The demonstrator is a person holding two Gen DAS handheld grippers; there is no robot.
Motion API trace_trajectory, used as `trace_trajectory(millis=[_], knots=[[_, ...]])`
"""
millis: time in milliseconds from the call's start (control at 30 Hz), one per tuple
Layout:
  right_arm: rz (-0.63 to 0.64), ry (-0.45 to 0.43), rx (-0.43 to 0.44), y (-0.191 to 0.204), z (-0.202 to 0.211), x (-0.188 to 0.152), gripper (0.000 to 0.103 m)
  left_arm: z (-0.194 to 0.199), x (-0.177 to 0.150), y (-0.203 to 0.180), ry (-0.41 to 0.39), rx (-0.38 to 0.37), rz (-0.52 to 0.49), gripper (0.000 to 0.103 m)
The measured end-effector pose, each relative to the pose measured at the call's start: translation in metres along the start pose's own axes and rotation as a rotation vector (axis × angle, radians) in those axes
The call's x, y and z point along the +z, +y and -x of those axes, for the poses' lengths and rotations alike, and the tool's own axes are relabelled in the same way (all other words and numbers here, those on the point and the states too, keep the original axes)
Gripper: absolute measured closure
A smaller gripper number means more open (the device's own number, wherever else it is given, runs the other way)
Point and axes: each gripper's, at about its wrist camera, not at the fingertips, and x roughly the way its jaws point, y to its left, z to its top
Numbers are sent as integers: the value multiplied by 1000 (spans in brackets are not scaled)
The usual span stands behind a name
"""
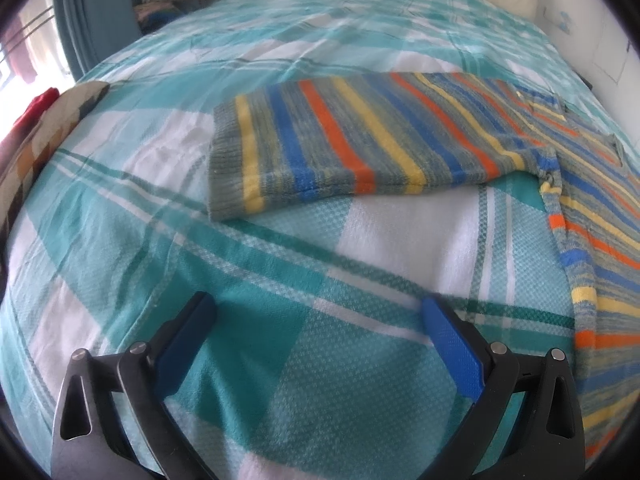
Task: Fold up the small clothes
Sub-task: 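Grasp the striped sweater's side edge with the right gripper and fold it over the body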
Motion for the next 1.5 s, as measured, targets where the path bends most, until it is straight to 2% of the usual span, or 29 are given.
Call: trace_trajectory(millis=[33, 100, 233, 267, 333, 400, 500, 533, 567, 600, 633, 667, 733, 867, 1000, 1100, 1133, 1167, 1267, 1333, 1400, 1433, 1467, 1500], knots=[[38, -33, -24, 13, 9, 3, 100, 7, -1, 3, 2, -14, 12, 2], [157, -97, -55, 57, 26, 11, 101, 28, -7, 10, -47, -53, 28, 1], [340, -133, 30, 170, 45, 14, 101, 38, -24, 16, -143, -12, -16, 1], [389, -122, 63, 208, 41, 13, 101, 35, -27, 17, -151, 0, -21, 1], [479, -92, 110, 267, 34, -5, 100, 23, -29, 19, -107, 16, -1, 1], [572, -47, 160, 337, 6, -19, 100, 21, -26, 21, -101, -6, 28, 1], [655, 8, 210, 402, -38, -59, 99, 23, -23, 24, -117, -29, 46, 1], [659, 29, 233, 407, -47, -75, 98, 21, -23, 27, -112, -31, 53, 1], [647, 94, 264, 421, -72, -81, 85, 20, -23, 29, -107, -32, 62, 1], [628, 146, 283, 419, -79, -94, 56, 18, -23, 30, -102, -34, 69, 1], [601, 178, 318, 418, -90, -102, 44, 17, -23, 31, -99, -37, 72, 1], [588, 184, 345, 412, -89, -112, 38, 16, -23, 31, -99, -38, 73, 1], [584, 195, 368, 400, -86, -128, 38, 15, -23, 31, -101, -30, 67, 1], [602, 246, 284, 356, -83, -140, 38, 11, -23, 25, -101, -2, 53, 0], [563, 343, 180, 278, -81, -157, 38, 8, -25, 19, -99, 25, 25, 0], [584, 351, 79, 221, -66, -180, 39, 7, -25, 19, -97, 29, 20, 0], [591, 345, 80, 208, -55, -188, 40, 7, -26, 18, -96, 30, 19, 0], [587, 354, 121, 194, -40, -201, 41, 7, -26, 18, -96, 30, 19, 0], [557, 440, 271, 168, -3, -248, 43, 7, -27, 17, -96, 38, 13, 0], [550, 495, 323, 149, 15, -281, 43, 7, -28, 17, -98, 39, 12, 0], [553, 525, 250, 120, 27, -312, 43, 7, -29, 17, -101, 36, 13, 0], [578, 515, 155, 105, 35, -325, 43, 7, -29, 18, -101, 35, 13, 0], [607, 490, 90, 96, 42, -333, 56, 7, -29, 18, -102, 35, 13, 0], [638, 448, 43, 90, 55, -340, 72, 7, -29, 18, -102, 36, 13, 0]])
